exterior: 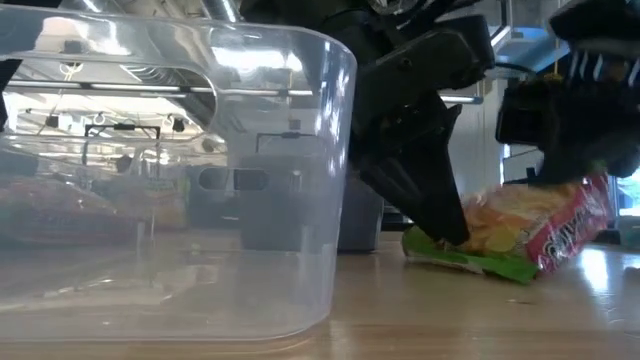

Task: Sort Maruchan noodles
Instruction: Put the green noodle pack into the black bin, then put the top green noodle pack into the black bin

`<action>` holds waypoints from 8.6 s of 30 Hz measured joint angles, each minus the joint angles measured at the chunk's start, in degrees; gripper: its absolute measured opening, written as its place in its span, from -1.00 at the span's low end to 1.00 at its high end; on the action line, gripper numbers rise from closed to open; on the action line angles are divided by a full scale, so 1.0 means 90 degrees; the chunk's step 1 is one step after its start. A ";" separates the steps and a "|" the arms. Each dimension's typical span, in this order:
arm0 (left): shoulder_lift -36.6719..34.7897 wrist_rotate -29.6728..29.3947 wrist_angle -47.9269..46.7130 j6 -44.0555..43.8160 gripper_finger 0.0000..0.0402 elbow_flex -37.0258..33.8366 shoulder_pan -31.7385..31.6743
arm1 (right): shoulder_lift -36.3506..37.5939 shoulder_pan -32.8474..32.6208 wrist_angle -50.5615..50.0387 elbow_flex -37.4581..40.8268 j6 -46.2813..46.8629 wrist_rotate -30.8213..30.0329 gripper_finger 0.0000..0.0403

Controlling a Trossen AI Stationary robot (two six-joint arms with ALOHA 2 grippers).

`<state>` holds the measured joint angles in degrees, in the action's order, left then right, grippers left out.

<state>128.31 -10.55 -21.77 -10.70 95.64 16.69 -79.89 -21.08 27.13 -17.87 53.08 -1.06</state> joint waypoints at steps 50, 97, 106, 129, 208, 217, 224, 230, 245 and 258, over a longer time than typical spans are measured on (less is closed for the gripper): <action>-0.1935 -0.0917 -0.0896 0.0962 -0.10 -0.0319 0.0324 | 0.0735 0.0025 0.0320 -0.0080 -0.1294 -0.0009 -0.37; -0.5001 0.0518 0.4490 0.1410 0.34 -0.4455 -0.1690 | 0.0236 0.2453 0.0797 -0.1690 -0.6663 0.0713 -0.46; -0.4695 0.0792 0.2689 0.1578 0.33 -0.3749 -0.2083 | 0.0014 0.2472 0.0688 -0.1872 -0.7099 0.0559 -0.43; -0.4585 0.1291 0.2266 0.1565 -0.26 -0.3745 -0.2062 | 0.0009 0.2470 0.0650 -0.1872 -0.6751 0.0512 -0.41; -0.3170 -0.0359 0.0982 0.1942 -0.22 -0.3747 -0.2986 | 0.0599 0.2470 -0.2889 -0.1848 -0.6115 0.0512 0.33; -0.3493 -0.1122 0.0834 0.1781 -0.19 -0.3729 -0.2932 | 0.0596 0.2470 -0.2812 -0.1848 -0.6115 0.0522 0.33; -0.3551 -0.1138 0.0564 0.1476 -0.19 -0.3740 -0.3046 | 0.0598 0.2470 -0.2784 -0.1848 -0.6105 0.0525 0.33; -0.3659 -0.1045 0.0517 0.1419 -0.19 -0.3738 -0.3018 | 0.0596 0.2470 -0.2780 -0.1848 -0.6101 0.0525 0.33; -0.5436 -0.0941 -0.1141 0.1419 -0.19 -0.3310 -0.3004 | 0.0596 0.2465 -0.2678 -0.1846 -0.6096 0.0528 0.33; -0.7015 -0.1457 -0.2007 0.1421 -0.19 -0.3300 -0.3313 | 0.0596 0.2470 -0.2612 -0.1848 -0.6096 0.0527 0.33</action>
<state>65.18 -23.66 -39.83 2.08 65.93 -13.13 -74.52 1.15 3.62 -34.50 -1.78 3.68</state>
